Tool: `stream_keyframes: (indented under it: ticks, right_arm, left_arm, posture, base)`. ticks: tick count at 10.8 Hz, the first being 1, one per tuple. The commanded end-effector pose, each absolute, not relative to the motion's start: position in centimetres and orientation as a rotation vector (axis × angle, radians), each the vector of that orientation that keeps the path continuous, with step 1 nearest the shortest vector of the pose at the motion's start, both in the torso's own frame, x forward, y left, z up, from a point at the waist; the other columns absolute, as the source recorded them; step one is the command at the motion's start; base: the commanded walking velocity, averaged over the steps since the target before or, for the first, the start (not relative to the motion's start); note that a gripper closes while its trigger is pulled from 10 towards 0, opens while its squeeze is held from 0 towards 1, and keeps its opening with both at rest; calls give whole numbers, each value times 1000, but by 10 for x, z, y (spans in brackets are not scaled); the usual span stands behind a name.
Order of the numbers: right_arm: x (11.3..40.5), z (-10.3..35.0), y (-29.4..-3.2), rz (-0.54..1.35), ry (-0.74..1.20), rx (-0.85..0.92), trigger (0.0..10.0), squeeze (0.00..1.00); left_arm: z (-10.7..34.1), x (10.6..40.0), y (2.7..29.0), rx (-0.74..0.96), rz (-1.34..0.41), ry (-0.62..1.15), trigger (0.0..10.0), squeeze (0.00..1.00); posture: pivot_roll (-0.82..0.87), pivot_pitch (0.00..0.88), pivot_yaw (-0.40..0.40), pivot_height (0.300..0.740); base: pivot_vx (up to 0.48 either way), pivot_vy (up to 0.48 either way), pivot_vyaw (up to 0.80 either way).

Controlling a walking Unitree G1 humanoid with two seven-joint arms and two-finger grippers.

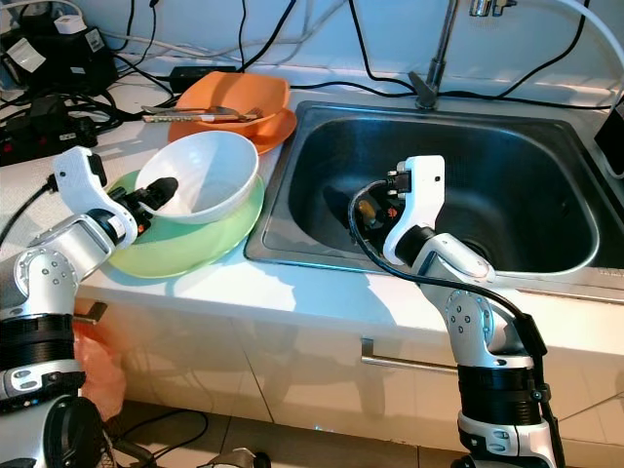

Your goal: Kitchen organization

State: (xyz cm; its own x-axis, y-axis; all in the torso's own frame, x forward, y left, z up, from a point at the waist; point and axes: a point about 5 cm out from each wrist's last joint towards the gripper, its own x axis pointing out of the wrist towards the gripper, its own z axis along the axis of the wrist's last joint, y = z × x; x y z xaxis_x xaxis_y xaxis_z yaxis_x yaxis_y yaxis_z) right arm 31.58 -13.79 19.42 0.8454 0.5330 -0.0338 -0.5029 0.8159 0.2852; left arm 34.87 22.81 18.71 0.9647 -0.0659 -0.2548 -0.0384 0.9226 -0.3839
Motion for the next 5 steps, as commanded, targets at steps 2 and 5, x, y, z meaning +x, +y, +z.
stream_keyframes:
  ticks: [2, 5]
  right_arm:
    - [315, 198, -138, 574, 107, 270, 10000, 0]
    - [315, 198, -138, 578, 108, 263, 10000, 0]
  left_arm:
    - [185, 349, 228, -380, -8, 297, 10000, 0]
    - [188, 349, 228, -447, -5, 282, 0, 0]
  posture:
    - [73, 45, 35, 740]
    - [73, 46, 34, 740]
  base:
    - [0, 0, 0]
    - [0, 0, 0]
